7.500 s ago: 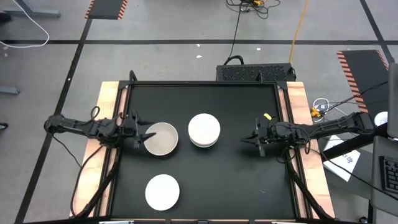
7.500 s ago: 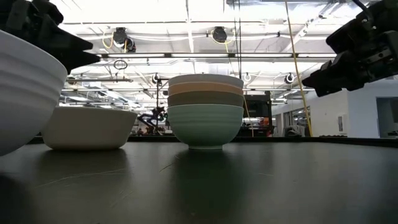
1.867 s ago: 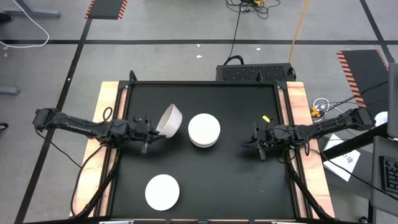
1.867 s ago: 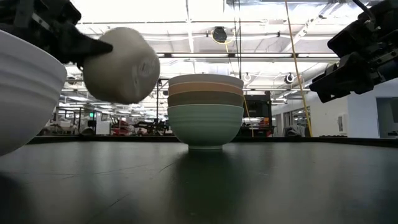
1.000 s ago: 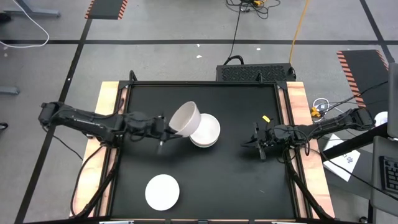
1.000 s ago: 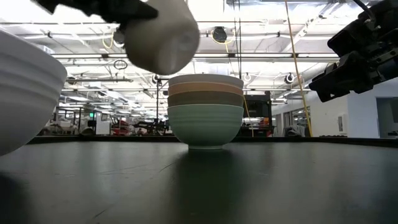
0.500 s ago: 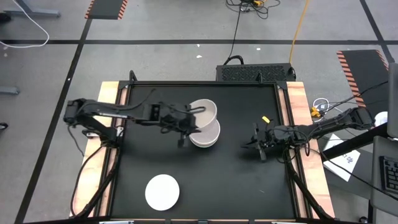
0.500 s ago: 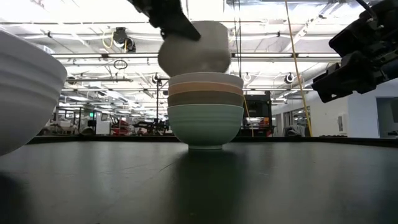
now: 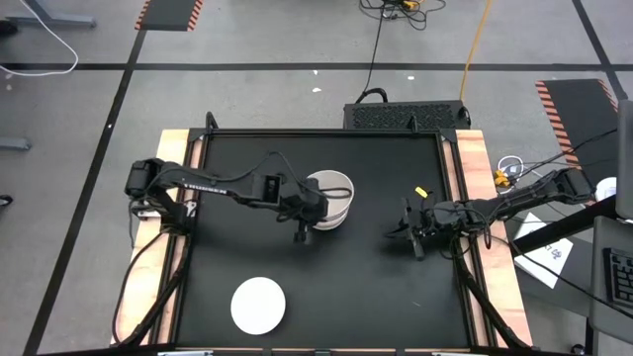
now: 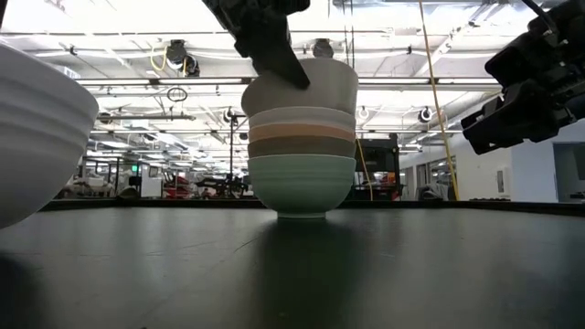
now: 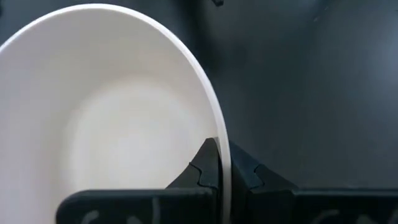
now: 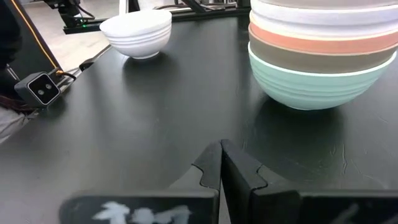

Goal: Nest bowls inside each other
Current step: Stack the gray bowl on top of the top white bowl

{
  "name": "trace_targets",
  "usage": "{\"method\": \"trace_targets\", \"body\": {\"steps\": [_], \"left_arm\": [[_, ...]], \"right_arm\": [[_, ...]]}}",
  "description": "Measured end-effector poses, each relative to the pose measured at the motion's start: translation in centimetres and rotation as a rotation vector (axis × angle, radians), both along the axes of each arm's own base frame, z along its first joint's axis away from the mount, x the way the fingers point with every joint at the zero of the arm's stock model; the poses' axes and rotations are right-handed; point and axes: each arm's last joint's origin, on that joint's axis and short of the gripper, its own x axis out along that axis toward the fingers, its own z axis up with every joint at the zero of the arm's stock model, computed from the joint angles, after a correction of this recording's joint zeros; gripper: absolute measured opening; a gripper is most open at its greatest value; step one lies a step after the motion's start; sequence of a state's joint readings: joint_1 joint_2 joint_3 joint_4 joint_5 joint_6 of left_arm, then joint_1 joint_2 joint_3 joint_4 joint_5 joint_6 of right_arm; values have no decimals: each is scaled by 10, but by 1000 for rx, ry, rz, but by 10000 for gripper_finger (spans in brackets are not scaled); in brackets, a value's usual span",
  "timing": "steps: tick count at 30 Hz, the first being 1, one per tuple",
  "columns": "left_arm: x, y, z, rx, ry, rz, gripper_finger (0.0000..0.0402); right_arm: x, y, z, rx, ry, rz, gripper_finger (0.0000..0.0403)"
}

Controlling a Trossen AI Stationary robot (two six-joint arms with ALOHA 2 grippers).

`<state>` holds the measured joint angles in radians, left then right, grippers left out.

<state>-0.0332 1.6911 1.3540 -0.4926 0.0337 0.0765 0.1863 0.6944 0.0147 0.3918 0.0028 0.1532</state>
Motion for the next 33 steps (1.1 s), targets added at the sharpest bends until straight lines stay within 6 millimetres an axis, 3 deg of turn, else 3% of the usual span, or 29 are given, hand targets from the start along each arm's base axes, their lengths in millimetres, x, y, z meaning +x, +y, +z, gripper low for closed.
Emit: {"method": "trace_targets", "body": {"steps": [15,33], "left_arm": [[0,-28,-21,129,116,70,3],[-14,-28,-27,83,268,86,3]], "right_arm": [[1,0,2,6,-24,-1,0],[2,0,4,15,-41,-4,0]]}}
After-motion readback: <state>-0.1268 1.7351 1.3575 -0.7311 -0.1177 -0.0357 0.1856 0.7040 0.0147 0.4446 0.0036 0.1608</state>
